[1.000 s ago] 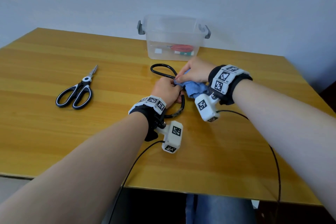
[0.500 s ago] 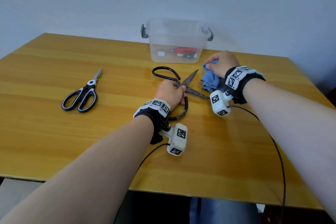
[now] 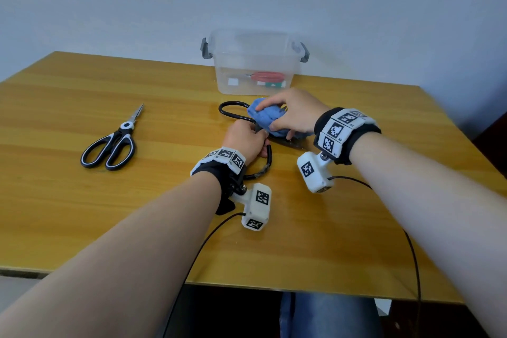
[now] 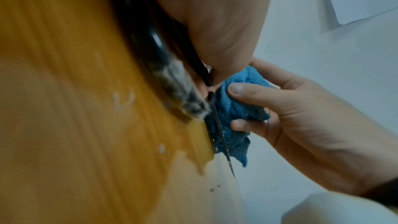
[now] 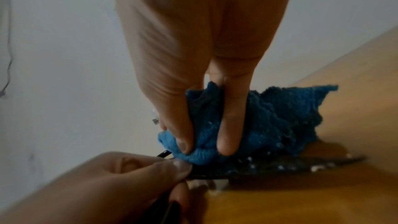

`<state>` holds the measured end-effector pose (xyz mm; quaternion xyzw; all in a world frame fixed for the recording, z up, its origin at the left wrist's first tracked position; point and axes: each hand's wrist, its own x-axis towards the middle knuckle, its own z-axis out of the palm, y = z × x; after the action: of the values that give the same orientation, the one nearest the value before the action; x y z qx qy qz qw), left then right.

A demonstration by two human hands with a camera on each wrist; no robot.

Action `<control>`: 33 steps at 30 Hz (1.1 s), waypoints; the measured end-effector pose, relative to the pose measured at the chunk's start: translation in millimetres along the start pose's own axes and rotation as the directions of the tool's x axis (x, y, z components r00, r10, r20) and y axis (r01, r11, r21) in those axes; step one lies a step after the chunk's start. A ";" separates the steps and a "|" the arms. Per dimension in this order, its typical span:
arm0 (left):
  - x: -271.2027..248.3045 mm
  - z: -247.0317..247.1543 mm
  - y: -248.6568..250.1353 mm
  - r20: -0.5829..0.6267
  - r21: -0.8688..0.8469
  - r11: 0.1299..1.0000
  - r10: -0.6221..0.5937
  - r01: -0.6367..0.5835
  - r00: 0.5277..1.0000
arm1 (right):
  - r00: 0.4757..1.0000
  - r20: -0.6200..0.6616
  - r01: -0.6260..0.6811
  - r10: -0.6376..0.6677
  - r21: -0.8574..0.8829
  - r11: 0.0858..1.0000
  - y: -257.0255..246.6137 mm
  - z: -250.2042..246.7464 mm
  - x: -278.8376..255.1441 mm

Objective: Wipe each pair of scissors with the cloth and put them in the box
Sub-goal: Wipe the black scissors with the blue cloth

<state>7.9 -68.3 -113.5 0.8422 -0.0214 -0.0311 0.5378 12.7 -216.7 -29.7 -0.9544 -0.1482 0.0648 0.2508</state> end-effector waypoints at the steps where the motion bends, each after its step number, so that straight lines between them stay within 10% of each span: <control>1: 0.3 -0.6 -0.5 0.006 0.011 1.000 0.003 -0.003 1.000 | 1.000 0.020 0.001 0.000 -0.048 0.999 -0.9 2.0 3.7; 14: 1.6 2.1 -4.0 0.004 0.012 1.000 0.006 -0.006 1.000 | 0.979 -0.137 -0.185 0.154 -0.255 0.949 23.8 -1.6 28.8; 25: 3.6 0.1 -5.2 -0.005 0.047 0.999 -0.005 0.006 1.000 | 0.992 0.027 -0.119 0.122 -0.083 0.989 -20.0 4.1 18.9; 33: 5.5 1.7 -8.4 0.014 0.074 0.997 0.022 -0.023 1.000 | 0.984 -0.103 -0.158 0.148 -0.105 0.982 2.5 13.7 30.1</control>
<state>13.3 -66.7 -121.9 0.8611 -0.0353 -0.0298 0.5063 39.1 -202.9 -44.2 -0.9776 -0.0657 0.0302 0.1976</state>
